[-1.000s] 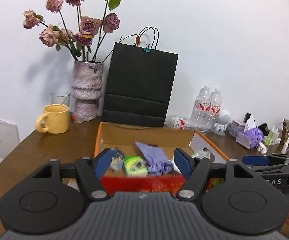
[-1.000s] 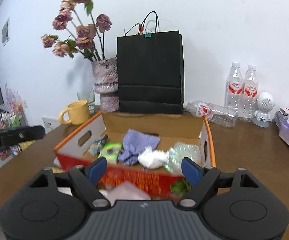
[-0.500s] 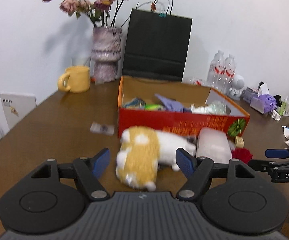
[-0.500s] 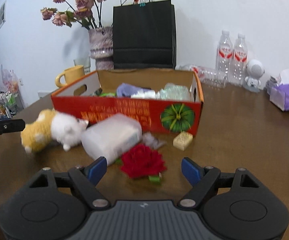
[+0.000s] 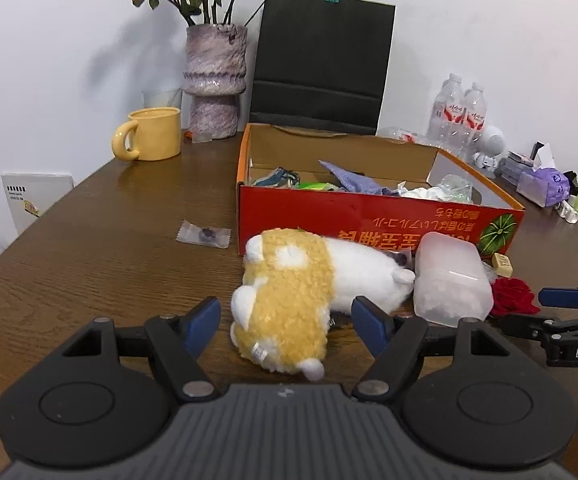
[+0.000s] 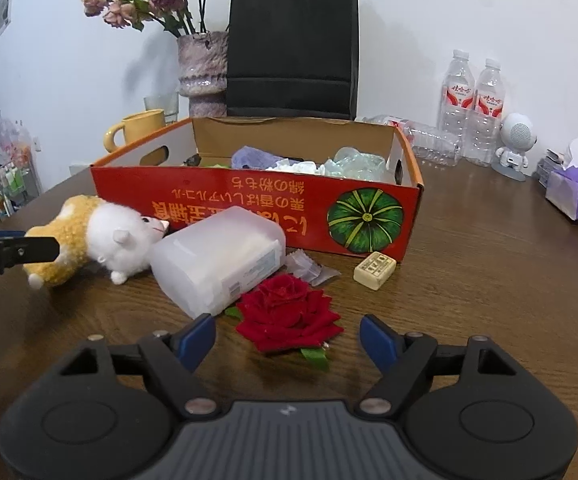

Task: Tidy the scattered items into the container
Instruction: 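Grasp the plush toy with the left tool while the right tool grasps the red rose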

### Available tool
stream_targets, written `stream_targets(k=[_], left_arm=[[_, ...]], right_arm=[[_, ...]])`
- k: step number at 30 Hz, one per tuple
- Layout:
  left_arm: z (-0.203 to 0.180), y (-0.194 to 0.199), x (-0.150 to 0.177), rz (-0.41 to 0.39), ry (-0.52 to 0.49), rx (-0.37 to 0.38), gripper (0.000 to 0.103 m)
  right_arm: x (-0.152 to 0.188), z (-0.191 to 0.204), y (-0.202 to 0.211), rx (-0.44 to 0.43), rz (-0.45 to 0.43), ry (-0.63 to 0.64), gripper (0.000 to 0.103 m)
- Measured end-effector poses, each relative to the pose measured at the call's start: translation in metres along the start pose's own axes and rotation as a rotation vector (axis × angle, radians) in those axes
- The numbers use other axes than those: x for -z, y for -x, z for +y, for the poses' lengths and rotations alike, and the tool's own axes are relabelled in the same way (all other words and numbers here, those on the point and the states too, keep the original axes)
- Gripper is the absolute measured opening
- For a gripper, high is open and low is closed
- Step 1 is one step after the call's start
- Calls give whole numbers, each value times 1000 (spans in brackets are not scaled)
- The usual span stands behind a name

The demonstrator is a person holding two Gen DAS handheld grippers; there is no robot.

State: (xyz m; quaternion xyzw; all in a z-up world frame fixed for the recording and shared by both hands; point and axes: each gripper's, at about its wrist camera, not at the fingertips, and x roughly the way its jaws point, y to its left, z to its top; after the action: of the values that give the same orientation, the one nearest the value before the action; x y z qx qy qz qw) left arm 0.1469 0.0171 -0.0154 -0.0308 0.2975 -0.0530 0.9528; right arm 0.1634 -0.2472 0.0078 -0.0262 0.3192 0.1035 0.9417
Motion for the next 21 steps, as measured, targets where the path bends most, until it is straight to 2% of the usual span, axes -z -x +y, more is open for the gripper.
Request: stream_targets(k=[3, 5, 7, 12, 18, 21], left_arm=[[-1, -13, -1, 18, -9, -4, 72], [-1, -21, 0, 32, -2, -3, 68], [0, -26, 1, 40, 2, -10, 59], [0, -25, 3, 25, -5, -5, 51], [1, -9, 6, -18, 3, 6, 48], [2, 8, 7, -68, 8, 5, 48]], right_arm=[[-4, 0, -9, 20, 5, -16, 76], [-6, -1, -15, 16, 14, -24, 71], [-6, -1, -17, 5, 19, -26, 64], [-4, -4, -18, -11, 19, -51, 51], [-2, -4, -11, -10, -11, -65, 49], [-1, -4, -3, -15, -26, -72, 49]])
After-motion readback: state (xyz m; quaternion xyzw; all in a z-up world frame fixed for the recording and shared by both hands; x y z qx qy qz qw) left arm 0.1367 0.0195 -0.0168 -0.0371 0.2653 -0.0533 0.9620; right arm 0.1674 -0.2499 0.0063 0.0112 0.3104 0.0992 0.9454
